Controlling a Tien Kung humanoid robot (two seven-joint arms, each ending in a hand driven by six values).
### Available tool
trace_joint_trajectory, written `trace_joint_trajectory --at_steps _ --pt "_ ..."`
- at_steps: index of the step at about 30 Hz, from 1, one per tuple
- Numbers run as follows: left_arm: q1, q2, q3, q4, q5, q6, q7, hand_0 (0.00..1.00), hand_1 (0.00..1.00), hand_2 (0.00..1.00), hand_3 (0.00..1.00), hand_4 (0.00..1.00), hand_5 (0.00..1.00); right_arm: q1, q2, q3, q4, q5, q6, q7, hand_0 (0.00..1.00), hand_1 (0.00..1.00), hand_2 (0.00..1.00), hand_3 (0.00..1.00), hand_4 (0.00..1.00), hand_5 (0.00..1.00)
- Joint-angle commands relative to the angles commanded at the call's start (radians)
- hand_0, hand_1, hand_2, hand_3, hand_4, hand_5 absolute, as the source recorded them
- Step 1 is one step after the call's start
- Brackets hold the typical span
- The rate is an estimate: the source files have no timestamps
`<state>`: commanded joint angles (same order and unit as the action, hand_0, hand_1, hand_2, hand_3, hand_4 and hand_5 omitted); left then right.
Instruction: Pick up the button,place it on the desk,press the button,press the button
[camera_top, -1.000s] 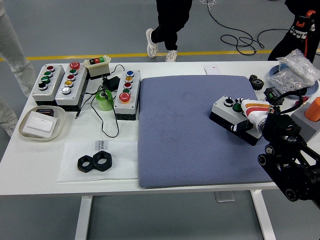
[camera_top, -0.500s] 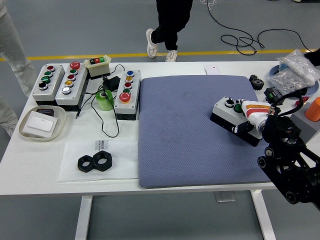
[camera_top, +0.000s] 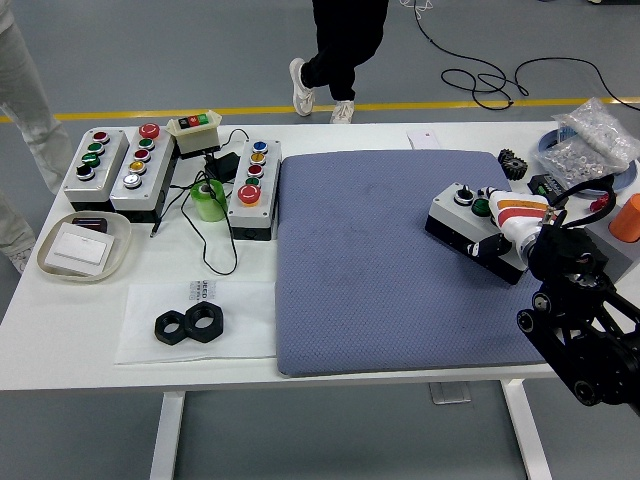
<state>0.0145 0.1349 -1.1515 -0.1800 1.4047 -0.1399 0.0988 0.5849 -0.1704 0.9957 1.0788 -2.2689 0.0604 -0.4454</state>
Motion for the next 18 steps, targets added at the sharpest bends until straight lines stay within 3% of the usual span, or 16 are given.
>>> trace_joint_trajectory --at_steps 6,18 --pt "-0.003 0.001 0.001 0.0 -0.001 0.0 0.0 0.742 0.914 0.982 0.949 0.609 0.998 0.001 -0.007 -0.008 0.007 0.0 0.003 0.005 0.23 0.25 0.301 0.452 0.558 0.002" --pt "-0.007 0.002 0.003 0.0 -0.007 0.001 0.0 0.742 0.914 0.982 0.949 0.609 0.998 0.002 -0.051 -0.055 0.091 0.0 0.015 0.03 0.228 0.253 0.301 0.456 0.546 0.002"
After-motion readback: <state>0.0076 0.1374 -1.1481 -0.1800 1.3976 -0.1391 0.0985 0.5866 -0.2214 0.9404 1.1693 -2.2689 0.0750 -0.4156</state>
